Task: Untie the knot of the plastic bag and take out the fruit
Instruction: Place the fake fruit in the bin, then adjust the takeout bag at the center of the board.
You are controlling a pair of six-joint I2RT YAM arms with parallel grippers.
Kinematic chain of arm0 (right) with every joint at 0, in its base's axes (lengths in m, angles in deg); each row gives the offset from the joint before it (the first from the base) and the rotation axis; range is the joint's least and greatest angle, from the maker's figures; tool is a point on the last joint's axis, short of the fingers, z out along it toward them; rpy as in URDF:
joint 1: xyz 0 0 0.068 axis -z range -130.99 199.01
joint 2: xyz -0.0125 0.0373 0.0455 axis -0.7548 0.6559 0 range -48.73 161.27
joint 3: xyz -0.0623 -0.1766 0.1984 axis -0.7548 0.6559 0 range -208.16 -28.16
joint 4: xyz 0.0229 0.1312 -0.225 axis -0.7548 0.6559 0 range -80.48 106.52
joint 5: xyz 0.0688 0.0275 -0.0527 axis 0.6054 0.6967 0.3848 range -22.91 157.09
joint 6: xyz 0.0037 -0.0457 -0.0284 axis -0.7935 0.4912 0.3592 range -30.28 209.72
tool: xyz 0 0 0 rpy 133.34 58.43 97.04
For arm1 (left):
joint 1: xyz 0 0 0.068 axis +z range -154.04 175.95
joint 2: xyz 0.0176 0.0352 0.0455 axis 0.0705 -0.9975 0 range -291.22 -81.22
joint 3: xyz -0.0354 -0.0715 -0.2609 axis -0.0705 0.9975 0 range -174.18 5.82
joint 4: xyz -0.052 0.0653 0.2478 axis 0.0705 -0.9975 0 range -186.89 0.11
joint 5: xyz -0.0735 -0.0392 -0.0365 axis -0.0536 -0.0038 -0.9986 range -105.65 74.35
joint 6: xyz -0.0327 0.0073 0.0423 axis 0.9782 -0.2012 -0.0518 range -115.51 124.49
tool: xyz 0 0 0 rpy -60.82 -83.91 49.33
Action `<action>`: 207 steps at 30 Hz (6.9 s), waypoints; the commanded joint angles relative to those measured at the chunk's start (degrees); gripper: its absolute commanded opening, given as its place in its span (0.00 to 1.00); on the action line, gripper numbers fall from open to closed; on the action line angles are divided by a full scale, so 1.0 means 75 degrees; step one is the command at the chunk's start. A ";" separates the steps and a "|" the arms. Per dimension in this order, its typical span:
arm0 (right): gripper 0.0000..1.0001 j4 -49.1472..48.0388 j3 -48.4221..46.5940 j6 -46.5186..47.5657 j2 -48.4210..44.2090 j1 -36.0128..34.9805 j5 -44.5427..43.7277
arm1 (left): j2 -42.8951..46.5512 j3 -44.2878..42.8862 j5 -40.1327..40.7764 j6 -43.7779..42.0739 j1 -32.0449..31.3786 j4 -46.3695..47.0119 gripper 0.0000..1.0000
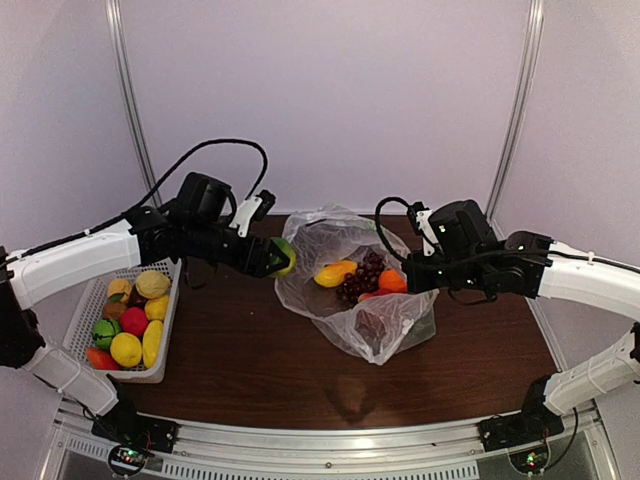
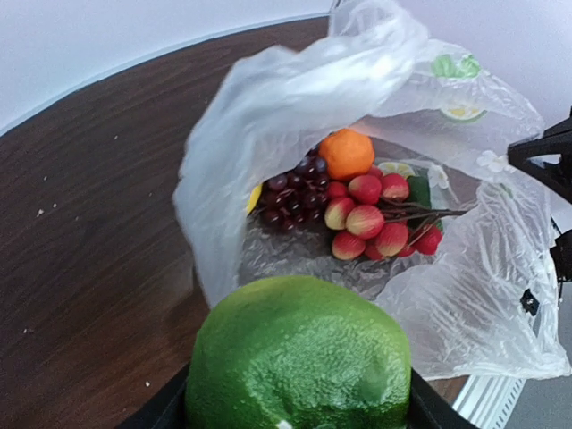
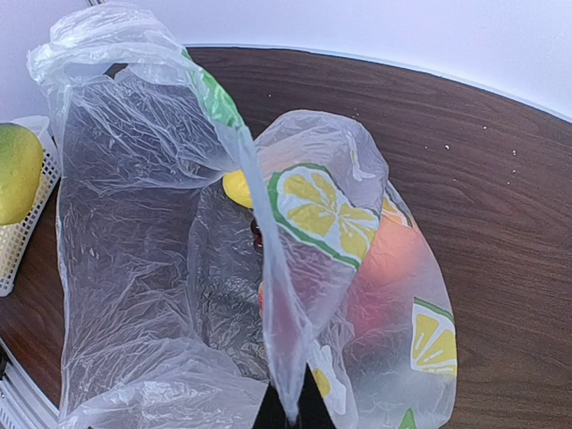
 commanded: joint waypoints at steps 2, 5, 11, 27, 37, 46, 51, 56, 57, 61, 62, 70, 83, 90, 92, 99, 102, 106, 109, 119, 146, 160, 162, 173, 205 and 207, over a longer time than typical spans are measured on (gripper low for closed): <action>0.00 -0.0069 0.0088 -0.0017 -0.0077 0.0027 -0.0076 | 0.0725 0.0631 -0.0235 -0.0243 0.0971 -0.0599 0.60; 0.00 -0.0078 0.0089 -0.0002 -0.0067 0.0033 -0.0079 | 0.1145 0.1062 -0.0205 -0.0359 0.1776 -0.0761 0.60; 0.00 -0.0087 0.0099 -0.0002 -0.0069 0.0027 -0.0068 | 0.1908 0.1766 -0.0250 -0.0429 0.3382 -0.1044 0.60; 0.00 -0.0081 0.0134 -0.0011 -0.0124 0.0028 -0.0100 | 0.3210 0.3132 0.1452 0.0670 0.5583 -0.1733 0.53; 0.00 -0.0144 0.0194 -0.0011 -0.0127 0.0027 -0.0083 | 0.4163 0.3596 0.3183 0.1532 0.5603 -0.2002 0.59; 0.00 -0.0214 0.0214 -0.0033 -0.0109 0.0027 -0.0039 | 0.3613 0.3600 0.2693 0.1375 0.5602 -0.1991 0.69; 0.00 -0.0140 0.0205 -0.0020 -0.0148 0.0027 -0.0112 | 0.3506 0.3601 0.2617 0.1356 0.5602 -0.1970 0.77; 0.00 -0.0151 0.0164 -0.0021 -0.0071 0.0028 -0.0072 | 0.3495 0.3613 0.2581 0.1347 0.5602 -0.1956 0.84; 0.00 -0.0151 0.0153 -0.0023 -0.0058 0.0036 -0.0060 | 0.3503 0.3602 0.2569 0.1342 0.5602 -0.1955 0.84; 0.00 -0.0140 0.0124 -0.0011 -0.0048 0.0027 -0.0058 | 0.3611 0.3592 0.2574 0.1333 0.5604 -0.1946 0.84; 0.00 -0.0124 0.0123 -0.0006 -0.0049 0.0036 -0.0060 | 0.3663 0.3579 0.2555 0.1310 0.5602 -0.1928 0.84; 0.00 -0.0070 0.0067 0.0001 -0.0064 0.0033 -0.0068 | 0.4221 0.3588 0.1186 0.0649 0.5602 -0.1432 0.84; 0.00 -0.0340 -0.0005 -0.0115 -0.0144 0.0033 0.0385 | 0.3533 0.2636 0.0024 0.0173 0.3164 -0.1178 0.79; 0.00 -0.0174 0.0010 -0.0188 -0.0072 0.0028 0.0416 | 0.2406 0.1740 0.0107 0.0299 0.0791 -0.0129 0.77; 0.00 -0.0175 0.0056 -0.0192 -0.0192 0.0027 0.0397 | 0.2096 0.1390 0.0242 0.0271 0.0309 -0.0008 0.77; 0.00 -0.0186 0.0053 -0.0191 -0.0265 0.0027 0.0491 | 0.0920 0.0598 0.0326 0.0290 -0.0854 0.0713 0.71; 0.00 -0.0234 0.0064 -0.0118 -0.0293 0.0029 0.0723 | 0.0313 0.0292 0.0319 0.0272 -0.1265 0.0918 0.67; 0.00 -0.0003 0.0092 0.0070 -0.0387 0.0029 0.0930 | -0.0605 -0.0123 0.0219 0.0279 -0.1659 0.1221 0.65; 0.00 0.0336 0.0194 0.0153 -0.0470 0.0033 0.1140 | -0.1205 -0.0454 0.0129 0.0259 -0.1886 0.1363 0.65; 0.00 0.1360 0.1335 -0.0083 -0.1195 -0.0063 0.1559 | -0.2448 -0.0857 0.0530 0.0265 -0.2174 0.1764 0.64; 0.69 0.1349 -0.0606 0.0973 -0.0927 -0.1462 0.1845 | -0.2608 -0.0556 0.1541 0.1030 -0.2342 0.2203 0.64; 0.78 0.1588 -0.0889 0.1287 0.1539 -0.1215 0.1199 | -0.2480 -0.0290 0.1746 0.1274 -0.2343 0.2355 0.64; 0.68 0.1463 -0.0603 0.1287 0.1510 -0.1215 0.1650 | -0.2492 -0.0290 0.1705 0.1294 -0.2342 0.2398 0.64; 0.00 0.1474 0.0926 0.1084 0.0194 -0.1706 0.3259 | -0.2602 -0.0240 0.1237 0.1322 -0.2340 0.2747 0.64; 0.00 -0.0196 0.2785 -0.0031 -0.1257 -0.1719 0.3352 | -0.4731 -0.1258 0.0761 0.0014 -0.3308 0.4613 0.84; 0.00 -0.0188 0.2810 -0.0043 -0.1265 -0.1719 0.3351 | -0.4839 -0.1326 0.0776 0.0021 -0.3344 0.4757 0.85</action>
